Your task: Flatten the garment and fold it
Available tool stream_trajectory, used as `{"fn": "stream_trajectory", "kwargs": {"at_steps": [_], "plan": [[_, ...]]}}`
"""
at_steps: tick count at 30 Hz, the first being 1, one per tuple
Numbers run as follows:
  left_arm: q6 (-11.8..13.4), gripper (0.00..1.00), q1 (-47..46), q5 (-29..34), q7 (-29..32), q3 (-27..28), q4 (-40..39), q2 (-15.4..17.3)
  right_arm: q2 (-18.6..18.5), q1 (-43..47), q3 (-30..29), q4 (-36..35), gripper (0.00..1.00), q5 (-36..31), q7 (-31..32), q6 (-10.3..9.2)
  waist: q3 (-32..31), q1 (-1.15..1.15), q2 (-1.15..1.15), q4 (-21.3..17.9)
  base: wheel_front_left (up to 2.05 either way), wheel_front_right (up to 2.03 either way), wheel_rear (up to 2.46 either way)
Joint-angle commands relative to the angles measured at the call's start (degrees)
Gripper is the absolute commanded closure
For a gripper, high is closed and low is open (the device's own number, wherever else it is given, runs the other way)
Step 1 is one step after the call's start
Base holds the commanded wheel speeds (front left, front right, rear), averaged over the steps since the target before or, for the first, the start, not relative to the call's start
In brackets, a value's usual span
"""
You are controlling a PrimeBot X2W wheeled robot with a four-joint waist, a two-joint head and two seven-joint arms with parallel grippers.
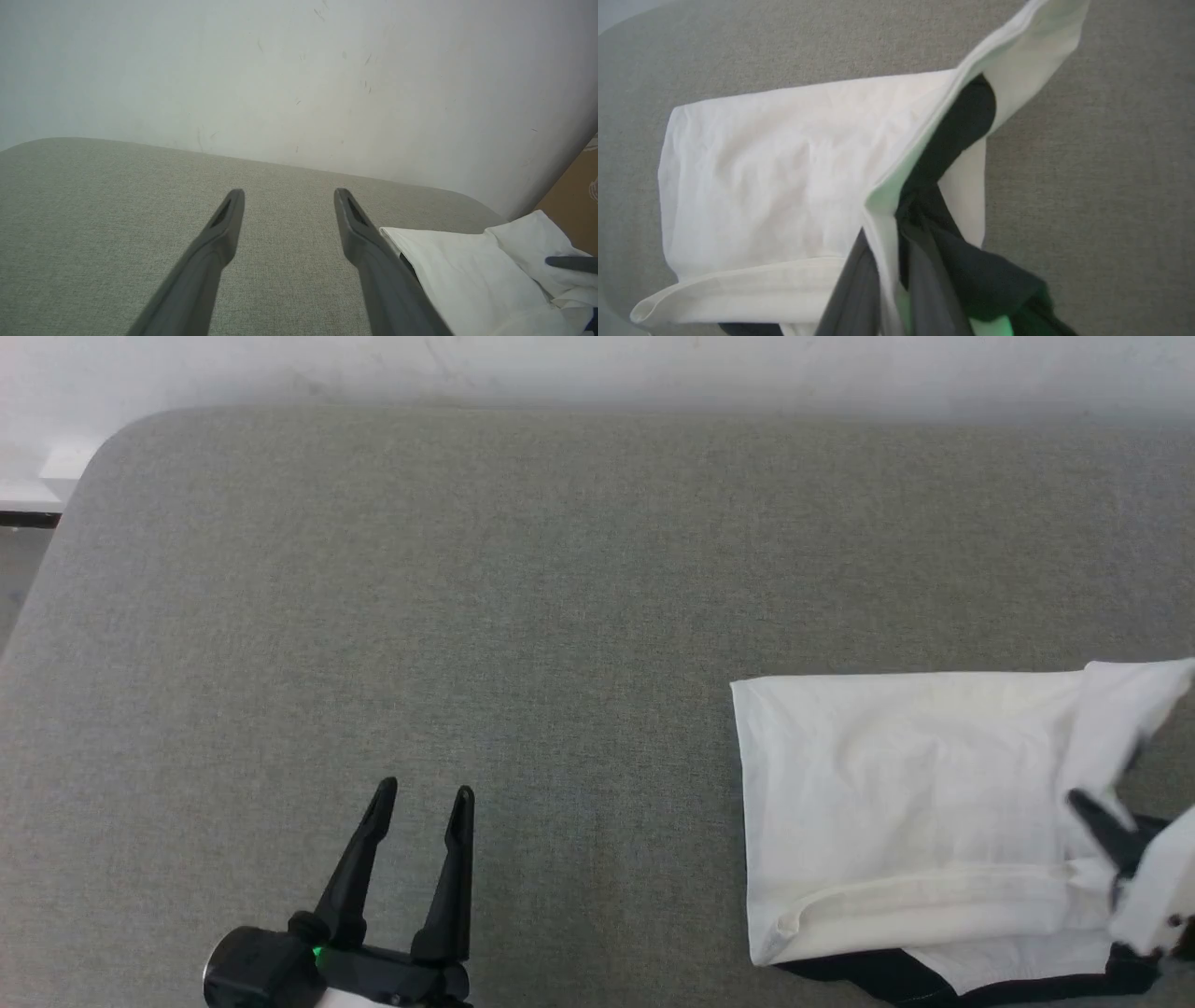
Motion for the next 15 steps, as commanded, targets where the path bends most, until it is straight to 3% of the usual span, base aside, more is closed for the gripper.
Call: {"fn": "stream_trajectory", "kwargs": {"at_steps": [1,8,15], "plan": [[-0.3,0.00,-0.2,-0.5,-0.3,-0.1,0.1,-0.1,0.3,0.6,0.7,-0.9,1.00,0.5,0.5,-0.05,-0.1,0.00,0.00,0.0,0.00,0.00,0.00],[-0.4,0.00,-0.5,-0.8,-0.3,-0.8,0.7,-0.3,2.5,2.4,8.8,-8.5,1.00,1.5,6.2,-0.05,-0.2,0.00,0.00,0.8,0.00,0.00,0.00],[-0.6,0.00,-0.7,-1.2,-0.3,-1.4,1.4,-0.1,5.0,0.7,15.6,-8.8,1.00,-0.2,7.3,-0.05,-0.4,0.00,0.00,2.3,0.00,0.00,0.00]]}}
